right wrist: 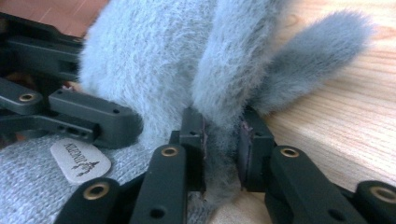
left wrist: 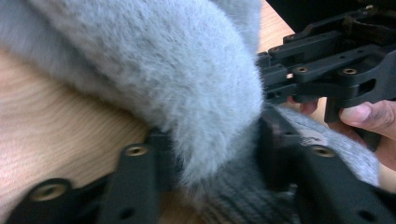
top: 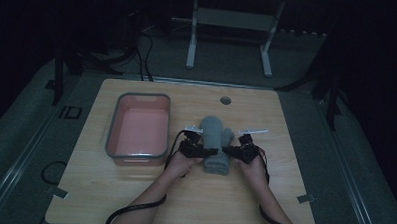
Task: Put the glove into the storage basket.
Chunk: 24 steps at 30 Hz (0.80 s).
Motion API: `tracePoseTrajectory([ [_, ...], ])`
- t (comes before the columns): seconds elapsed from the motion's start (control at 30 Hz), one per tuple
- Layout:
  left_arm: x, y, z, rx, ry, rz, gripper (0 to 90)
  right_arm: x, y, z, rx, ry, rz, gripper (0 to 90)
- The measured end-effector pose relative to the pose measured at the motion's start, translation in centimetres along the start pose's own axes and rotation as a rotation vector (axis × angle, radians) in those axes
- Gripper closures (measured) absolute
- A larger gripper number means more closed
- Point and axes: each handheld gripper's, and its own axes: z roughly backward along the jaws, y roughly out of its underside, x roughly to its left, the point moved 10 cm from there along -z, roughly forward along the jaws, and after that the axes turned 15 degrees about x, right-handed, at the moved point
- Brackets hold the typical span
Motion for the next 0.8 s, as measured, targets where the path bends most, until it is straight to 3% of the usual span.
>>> tracePoseTrajectory([
  [0.13,-0.2,-0.2,0.2,-0.013,-0.011,-0.017,72.6,0.1,-0.1,0.2,-0.03,0.009,-0.011,79.4],
  [0.4,-0.9,-0.9,1.4,-0.035,-0.001,-0.042,75.0,0.7,-0.6,1.5,-0.061,-0.014,-0.011,80.7],
  [0.8,-2.6,-3.6,5.7,-0.071,0.025,-0.094,75.5,3.0,-3.1,5.7,-0.135,-0.029,0.014,80.6],
])
